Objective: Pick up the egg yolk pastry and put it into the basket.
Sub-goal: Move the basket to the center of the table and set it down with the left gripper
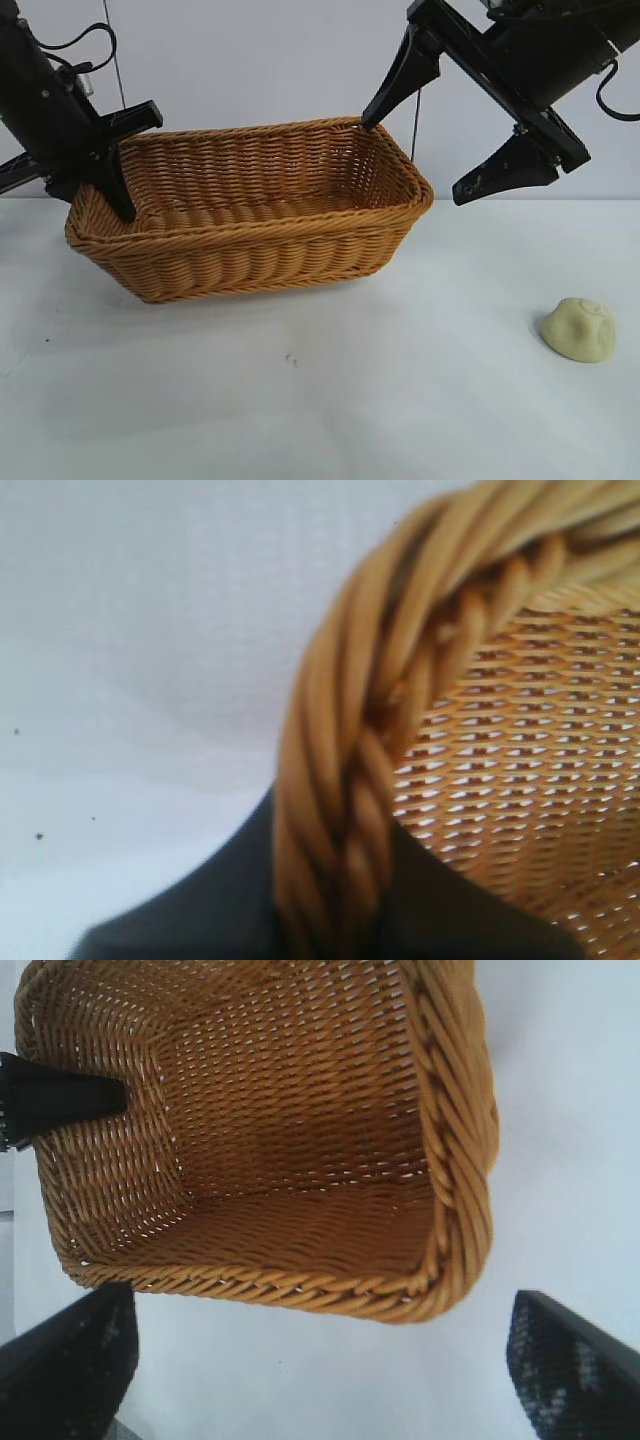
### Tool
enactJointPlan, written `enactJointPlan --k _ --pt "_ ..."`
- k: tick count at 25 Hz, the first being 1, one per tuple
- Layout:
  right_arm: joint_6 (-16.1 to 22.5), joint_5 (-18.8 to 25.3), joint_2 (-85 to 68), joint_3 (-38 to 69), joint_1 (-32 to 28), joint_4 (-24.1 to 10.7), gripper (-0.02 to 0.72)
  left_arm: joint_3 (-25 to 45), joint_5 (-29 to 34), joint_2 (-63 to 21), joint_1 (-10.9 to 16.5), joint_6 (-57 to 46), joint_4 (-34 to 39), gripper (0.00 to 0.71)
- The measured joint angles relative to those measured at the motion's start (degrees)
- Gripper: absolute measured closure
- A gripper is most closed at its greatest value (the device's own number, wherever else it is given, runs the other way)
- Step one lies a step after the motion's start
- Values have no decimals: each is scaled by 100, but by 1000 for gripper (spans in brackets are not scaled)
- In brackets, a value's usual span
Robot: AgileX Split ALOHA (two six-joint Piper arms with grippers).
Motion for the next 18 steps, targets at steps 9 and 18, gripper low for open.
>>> enactJointPlan --k 9,18 --pt "-5 0 0 0 0 0 10 0 439 0 -261 296 -41 602" --pt "-5 0 0 0 0 2 10 0 522 142 -311 309 -122 602"
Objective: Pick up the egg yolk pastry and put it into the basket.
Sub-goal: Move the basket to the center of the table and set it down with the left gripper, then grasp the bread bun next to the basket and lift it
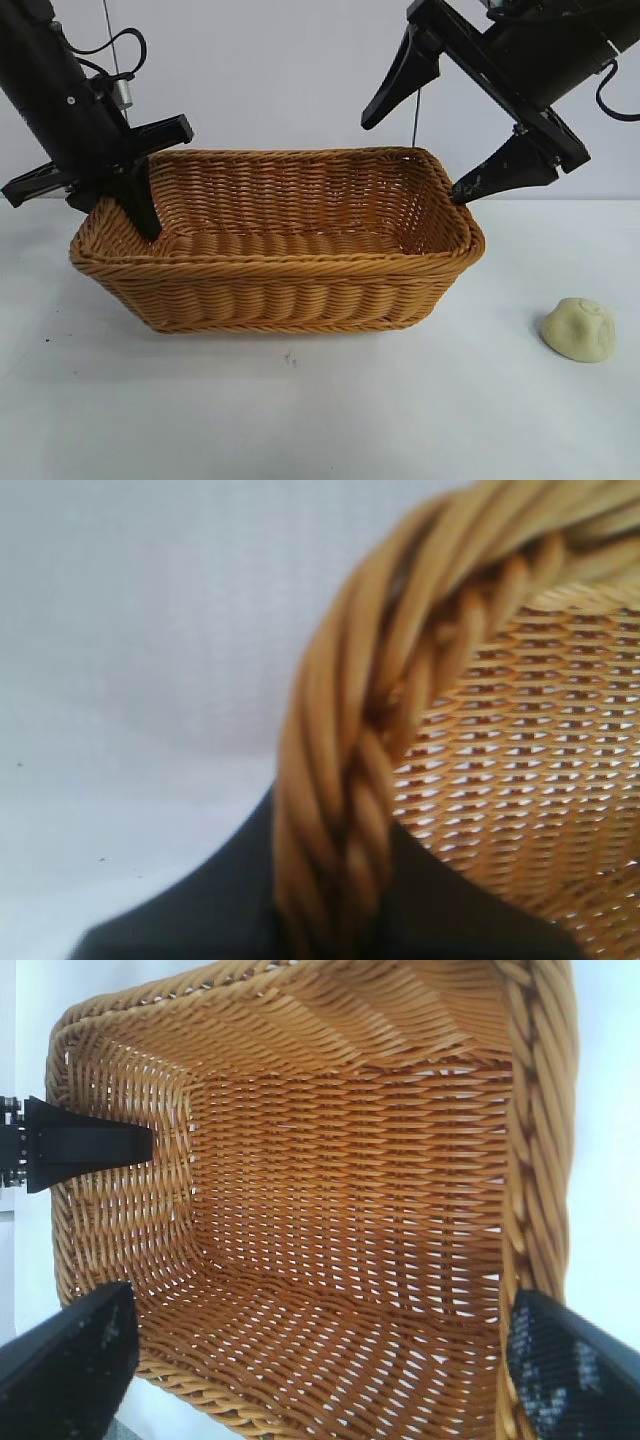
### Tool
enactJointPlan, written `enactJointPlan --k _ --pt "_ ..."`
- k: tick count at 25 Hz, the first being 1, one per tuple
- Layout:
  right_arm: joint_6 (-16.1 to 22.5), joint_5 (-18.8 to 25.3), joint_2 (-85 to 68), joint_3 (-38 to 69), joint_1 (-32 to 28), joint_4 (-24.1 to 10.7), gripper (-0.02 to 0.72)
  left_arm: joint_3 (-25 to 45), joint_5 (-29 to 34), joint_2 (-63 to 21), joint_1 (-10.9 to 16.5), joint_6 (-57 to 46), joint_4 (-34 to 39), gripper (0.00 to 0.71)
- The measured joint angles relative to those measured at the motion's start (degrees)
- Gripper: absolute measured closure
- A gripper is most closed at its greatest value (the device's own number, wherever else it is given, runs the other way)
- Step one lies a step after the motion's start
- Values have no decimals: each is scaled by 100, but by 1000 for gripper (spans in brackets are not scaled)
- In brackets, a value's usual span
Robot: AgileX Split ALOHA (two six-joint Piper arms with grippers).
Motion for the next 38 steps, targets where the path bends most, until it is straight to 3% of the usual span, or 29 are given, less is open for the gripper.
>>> enactJointPlan --k 18,20,23,26,33,38 --pt "0 -17 0 0 0 4 10 0 -283 647 -6 99 -15 588" --pt "0 -17 0 0 0 4 10 0 -278 647 -6 99 -66 494" --pt "0 -24 0 0 0 4 10 0 -267 628 -6 99 -100 209" --pt "0 -24 0 0 0 7 10 -14 -254 522 -6 99 -100 65" --pt "0 -30 0 0 0 18 10 -445 255 99 -6 99 -56 20" --pt "0 -30 0 0 0 18 10 -1118 973 -86 -6 50 621 15"
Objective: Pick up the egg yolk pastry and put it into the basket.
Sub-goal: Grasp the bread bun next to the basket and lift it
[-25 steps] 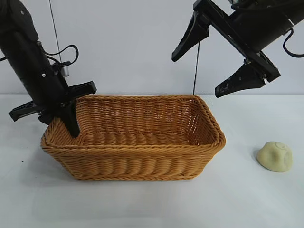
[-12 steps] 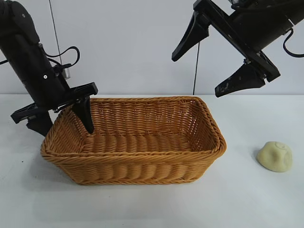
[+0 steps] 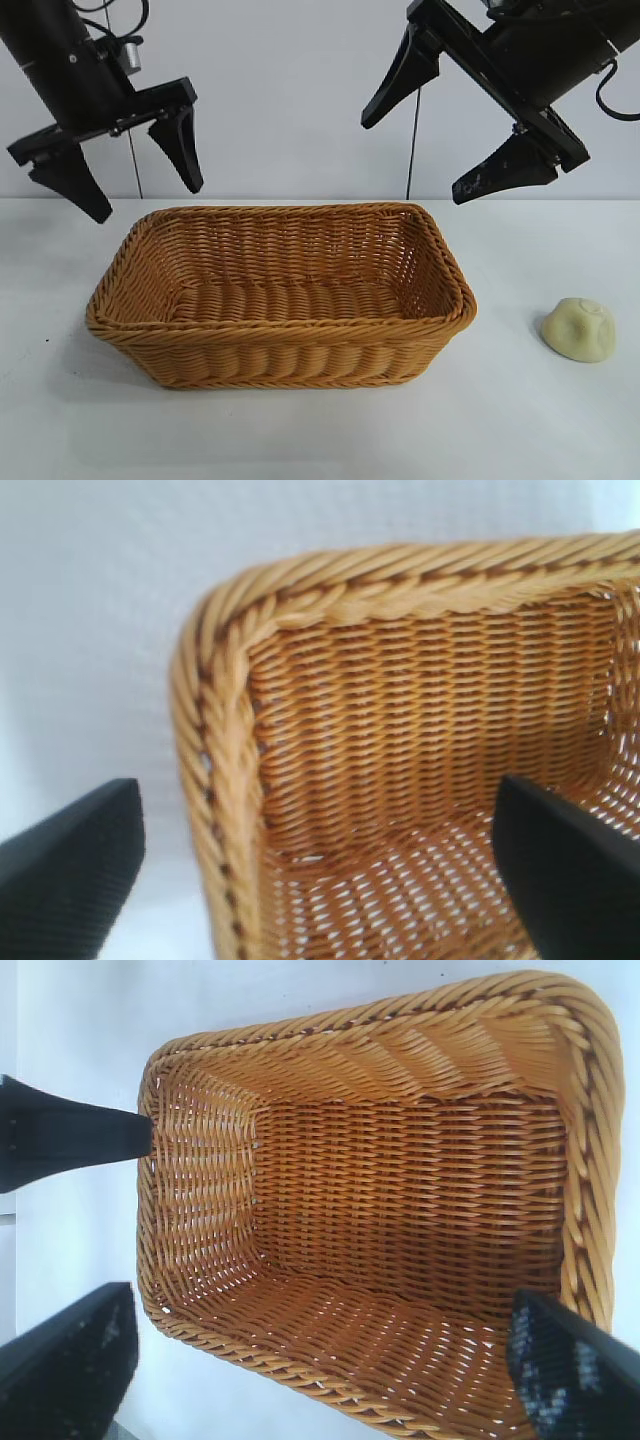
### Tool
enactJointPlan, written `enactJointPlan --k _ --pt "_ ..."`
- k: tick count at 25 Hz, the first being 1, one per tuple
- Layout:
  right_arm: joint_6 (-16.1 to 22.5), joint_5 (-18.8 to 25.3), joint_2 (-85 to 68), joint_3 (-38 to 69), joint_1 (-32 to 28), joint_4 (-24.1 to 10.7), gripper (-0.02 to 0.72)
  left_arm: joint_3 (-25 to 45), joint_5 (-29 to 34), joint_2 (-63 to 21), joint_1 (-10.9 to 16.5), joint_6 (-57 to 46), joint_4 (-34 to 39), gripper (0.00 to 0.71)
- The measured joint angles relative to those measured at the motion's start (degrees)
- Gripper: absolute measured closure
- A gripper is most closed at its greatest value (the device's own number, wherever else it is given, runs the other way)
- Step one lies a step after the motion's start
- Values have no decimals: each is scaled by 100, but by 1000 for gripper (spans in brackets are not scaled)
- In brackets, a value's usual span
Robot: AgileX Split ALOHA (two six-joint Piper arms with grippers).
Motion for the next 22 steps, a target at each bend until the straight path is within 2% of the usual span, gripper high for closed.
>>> enactJointPlan --k 5,14,18,22 --pt "0 0 0 0 0 0 10 -363 418 -5 70 -27 807 14" --pt "0 6 0 0 0 0 10 -376 437 -42 974 -40 1220 14" --pt "0 11 0 0 0 0 10 -262 437 -359 995 -21 1208 14" --pt "0 11 0 0 0 0 10 295 437 -981 995 49 1186 14"
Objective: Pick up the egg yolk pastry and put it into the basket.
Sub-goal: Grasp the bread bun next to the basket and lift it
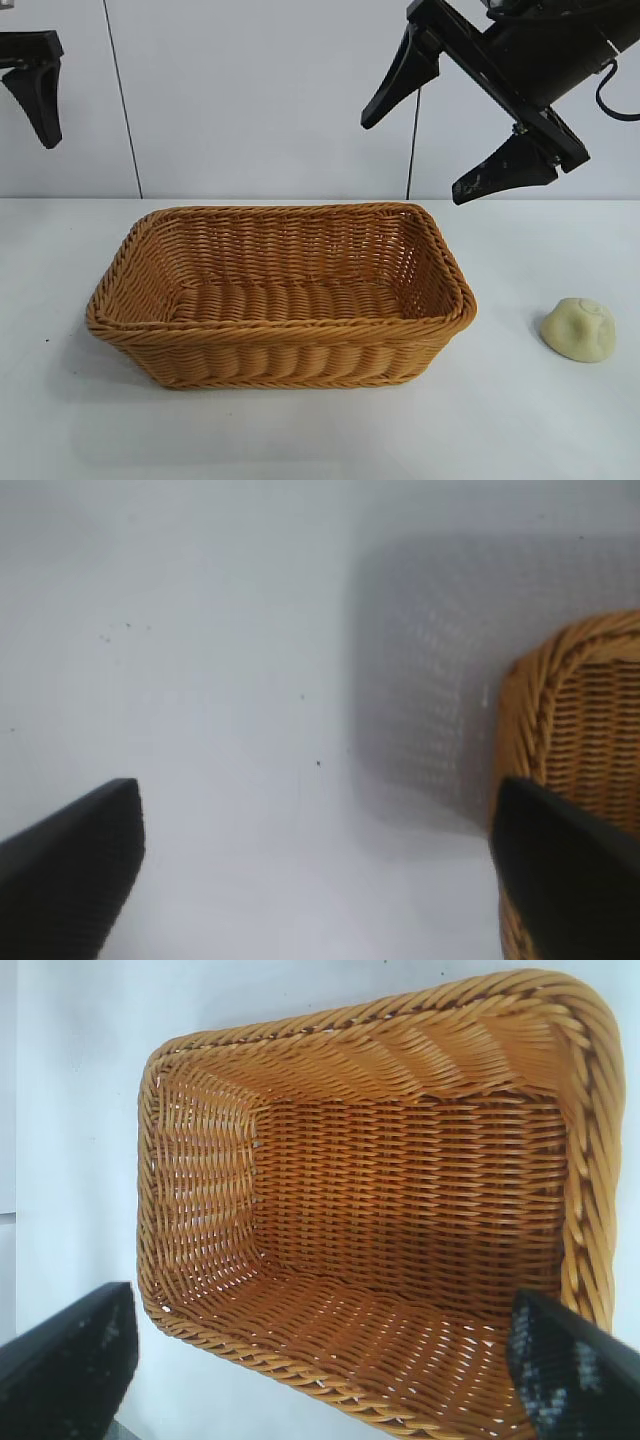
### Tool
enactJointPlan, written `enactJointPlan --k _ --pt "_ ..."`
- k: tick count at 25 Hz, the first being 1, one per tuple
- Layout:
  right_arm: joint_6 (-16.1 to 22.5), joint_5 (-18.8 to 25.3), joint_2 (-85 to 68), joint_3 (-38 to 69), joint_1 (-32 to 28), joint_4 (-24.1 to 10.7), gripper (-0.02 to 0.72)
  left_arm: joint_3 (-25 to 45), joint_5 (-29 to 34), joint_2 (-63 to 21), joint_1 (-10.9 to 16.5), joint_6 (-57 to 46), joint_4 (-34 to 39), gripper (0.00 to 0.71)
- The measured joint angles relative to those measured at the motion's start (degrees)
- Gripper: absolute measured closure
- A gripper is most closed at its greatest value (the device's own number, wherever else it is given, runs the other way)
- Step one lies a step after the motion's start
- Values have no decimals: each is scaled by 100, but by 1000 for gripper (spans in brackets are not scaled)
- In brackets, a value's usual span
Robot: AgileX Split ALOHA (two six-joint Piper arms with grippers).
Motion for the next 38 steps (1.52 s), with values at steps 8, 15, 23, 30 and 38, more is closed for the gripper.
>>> enactJointPlan --k 8,15,23,30,38 --pt "0 0 0 0 0 0 10 1944 14 -1926 0 119 11 14" --pt "0 0 0 0 0 0 10 3741 30 -4020 0 200 16 14" --pt "0 0 0 0 0 0 10 5604 -371 -6425 0 205 146 14" --pt "0 103 0 0 0 2 10 6457 -736 -8257 0 205 146 14" --pt "41 550 0 -447 0 -609 10 6521 -809 -9576 0 205 146 14"
